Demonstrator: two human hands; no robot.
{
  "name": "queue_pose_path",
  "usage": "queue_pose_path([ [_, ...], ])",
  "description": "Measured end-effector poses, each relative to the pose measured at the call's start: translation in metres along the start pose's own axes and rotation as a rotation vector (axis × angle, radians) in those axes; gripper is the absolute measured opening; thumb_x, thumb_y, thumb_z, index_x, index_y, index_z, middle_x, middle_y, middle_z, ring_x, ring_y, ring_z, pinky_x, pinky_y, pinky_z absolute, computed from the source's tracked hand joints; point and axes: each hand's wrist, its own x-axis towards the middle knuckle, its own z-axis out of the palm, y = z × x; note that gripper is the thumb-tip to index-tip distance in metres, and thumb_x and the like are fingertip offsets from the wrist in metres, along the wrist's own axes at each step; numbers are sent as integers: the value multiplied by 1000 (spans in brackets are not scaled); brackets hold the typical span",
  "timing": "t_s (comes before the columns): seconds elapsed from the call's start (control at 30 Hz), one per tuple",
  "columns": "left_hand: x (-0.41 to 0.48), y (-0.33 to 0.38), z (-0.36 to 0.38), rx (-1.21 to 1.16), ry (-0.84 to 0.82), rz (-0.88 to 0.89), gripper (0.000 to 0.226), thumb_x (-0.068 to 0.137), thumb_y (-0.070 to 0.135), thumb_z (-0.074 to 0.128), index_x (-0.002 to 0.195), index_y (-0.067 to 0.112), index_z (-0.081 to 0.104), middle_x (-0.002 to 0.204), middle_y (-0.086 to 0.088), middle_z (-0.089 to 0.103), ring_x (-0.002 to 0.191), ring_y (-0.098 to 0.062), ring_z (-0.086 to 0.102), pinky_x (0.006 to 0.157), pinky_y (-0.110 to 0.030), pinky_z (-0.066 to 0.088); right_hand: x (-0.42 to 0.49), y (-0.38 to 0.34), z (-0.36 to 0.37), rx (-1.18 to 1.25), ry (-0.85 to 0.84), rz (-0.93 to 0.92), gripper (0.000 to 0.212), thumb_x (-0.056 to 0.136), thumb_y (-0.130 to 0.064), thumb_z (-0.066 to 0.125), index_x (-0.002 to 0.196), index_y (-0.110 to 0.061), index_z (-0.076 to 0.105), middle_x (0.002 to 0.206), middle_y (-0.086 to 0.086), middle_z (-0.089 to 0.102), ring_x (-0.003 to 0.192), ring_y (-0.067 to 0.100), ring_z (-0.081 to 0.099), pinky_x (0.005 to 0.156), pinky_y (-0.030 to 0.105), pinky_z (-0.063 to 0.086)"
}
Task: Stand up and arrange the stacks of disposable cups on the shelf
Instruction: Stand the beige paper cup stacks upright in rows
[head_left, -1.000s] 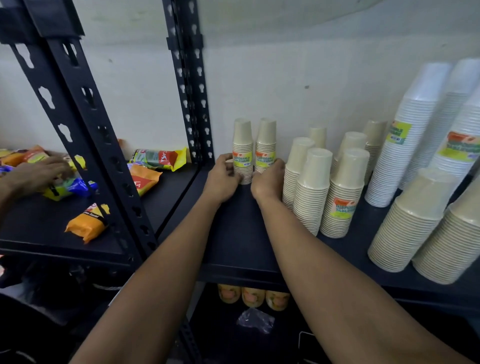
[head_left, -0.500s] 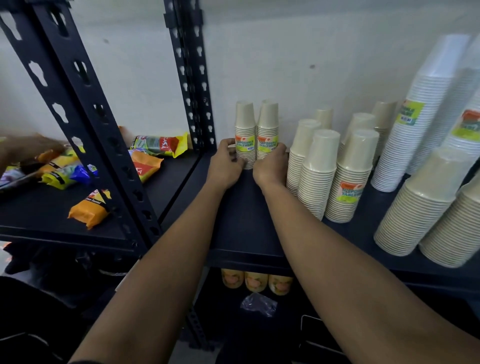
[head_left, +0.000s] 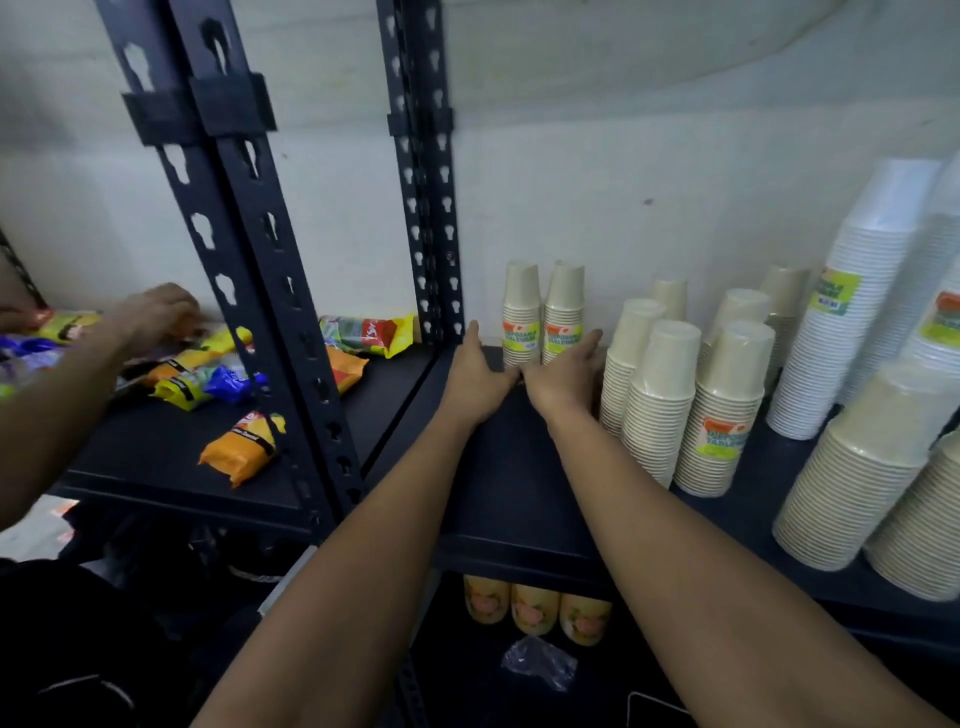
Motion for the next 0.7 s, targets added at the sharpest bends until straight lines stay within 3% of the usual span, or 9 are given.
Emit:
queue_pose_path([
  [0.1,-14,9,-7,-18,75,10,95,90,33,76,163,14,18,160,-11,40,147,-24,39,119,-41,37,-13,-13,-7,22,-41,-44,115,85,-26,76,161,-10,-9,168,17,-5,155,34,14,123,47,27],
  [0.2,-29,23,-21,-99,133,13,77,95,27,70,160,17,29,155,-11,47,139,-21,50,114,-36,42,-24,-33,-17,33,-64,-138,107,87,-29,70,162,-14,-5,166,17,1,153,36,18,120,48,31],
  [0.37,-61,54,-34,-227,163,14,59,98,28,66,152,19,42,139,-5,58,118,-14,61,104,-32,50,-44,-75,-54,44,-101,-162,101,95,-39,60,161,-16,-12,167,20,-17,157,35,-1,120,45,25],
  [0.43,-73,63,-32,-216,139,23,56,98,31,66,149,20,45,133,-2,61,116,-11,63,99,-30,52,-56,-88,-71,55,-117,-202,99,96,-41,59,162,-18,-11,166,19,-19,157,36,-1,120,44,26],
  [0.5,-84,69,-28,-164,109,36,50,97,34,67,143,20,51,129,-1,65,113,-10,64,96,-31,54,-72,-99,-91,81,-123,-295,92,97,-41,59,162,-19,-2,168,15,-13,155,35,16,115,40,33],
  [0.63,-112,92,-12,-168,64,78,31,96,35,66,125,25,64,115,6,72,105,-6,67,84,-23,52,-103,-112,-153,82,-50,-519,65,97,-39,61,153,-18,34,159,6,27,133,20,50,92,21,36],
  [0.7,-133,107,0,-197,115,114,21,96,33,67,117,29,65,108,11,71,99,0,67,78,-15,50,-110,-106,-193,83,62,-616,46,96,-38,62,137,-19,54,143,3,47,123,18,58,94,26,43],
])
